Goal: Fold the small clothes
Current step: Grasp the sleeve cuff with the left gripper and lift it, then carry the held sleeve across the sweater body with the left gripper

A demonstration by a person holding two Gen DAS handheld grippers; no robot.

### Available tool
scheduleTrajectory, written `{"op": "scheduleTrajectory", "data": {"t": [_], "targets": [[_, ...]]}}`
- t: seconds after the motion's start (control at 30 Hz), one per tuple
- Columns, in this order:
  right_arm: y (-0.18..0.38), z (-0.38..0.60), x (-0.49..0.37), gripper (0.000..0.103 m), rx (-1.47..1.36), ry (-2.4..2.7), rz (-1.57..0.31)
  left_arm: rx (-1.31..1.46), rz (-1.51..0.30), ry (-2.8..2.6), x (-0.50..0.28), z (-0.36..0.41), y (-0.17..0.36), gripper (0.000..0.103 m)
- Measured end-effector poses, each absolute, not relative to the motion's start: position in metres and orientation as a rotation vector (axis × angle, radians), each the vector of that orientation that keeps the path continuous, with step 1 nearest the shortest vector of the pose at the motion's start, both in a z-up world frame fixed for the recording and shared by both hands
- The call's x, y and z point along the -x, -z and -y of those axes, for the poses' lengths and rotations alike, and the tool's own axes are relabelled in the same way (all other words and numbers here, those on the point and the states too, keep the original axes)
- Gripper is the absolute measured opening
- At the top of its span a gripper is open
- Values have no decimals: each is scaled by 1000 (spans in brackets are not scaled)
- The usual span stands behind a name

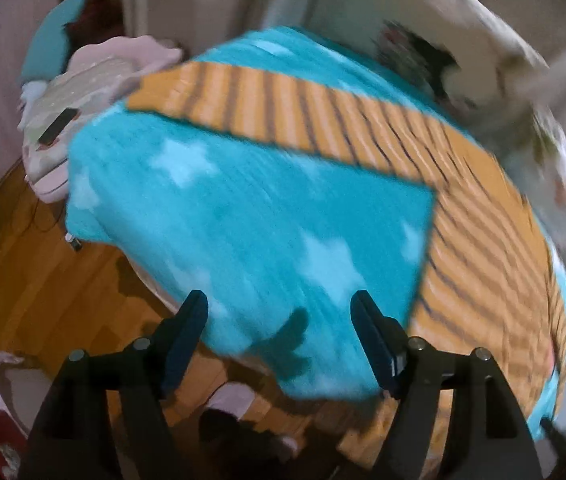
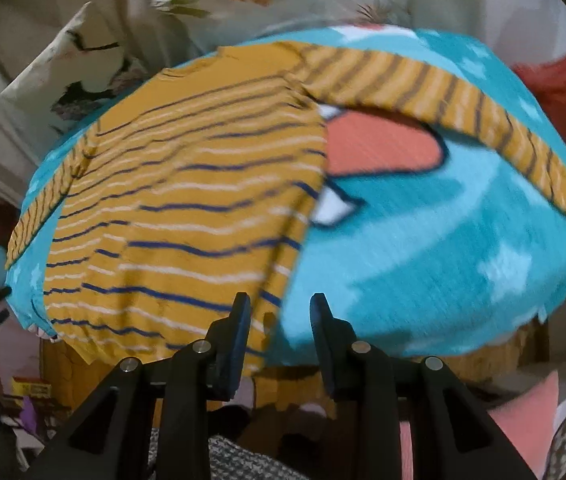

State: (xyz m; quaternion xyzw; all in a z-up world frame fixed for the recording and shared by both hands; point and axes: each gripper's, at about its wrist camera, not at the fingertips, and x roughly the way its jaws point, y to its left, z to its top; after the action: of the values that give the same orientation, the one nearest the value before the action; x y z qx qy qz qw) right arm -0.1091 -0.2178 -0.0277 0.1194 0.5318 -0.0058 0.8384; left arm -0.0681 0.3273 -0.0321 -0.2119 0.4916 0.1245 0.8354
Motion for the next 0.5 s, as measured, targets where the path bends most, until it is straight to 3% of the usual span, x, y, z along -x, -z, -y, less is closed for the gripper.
{"op": "scheduleTrajectory", "data": {"t": [0.27,0.5], "targets": [[16,174,72,44,-229,40,-1097,706,-978,-295,3,-414,48,74],[10,136,38,53,-246,81,-1084,775,-1007,-270,-31,-450,73,78]]}}
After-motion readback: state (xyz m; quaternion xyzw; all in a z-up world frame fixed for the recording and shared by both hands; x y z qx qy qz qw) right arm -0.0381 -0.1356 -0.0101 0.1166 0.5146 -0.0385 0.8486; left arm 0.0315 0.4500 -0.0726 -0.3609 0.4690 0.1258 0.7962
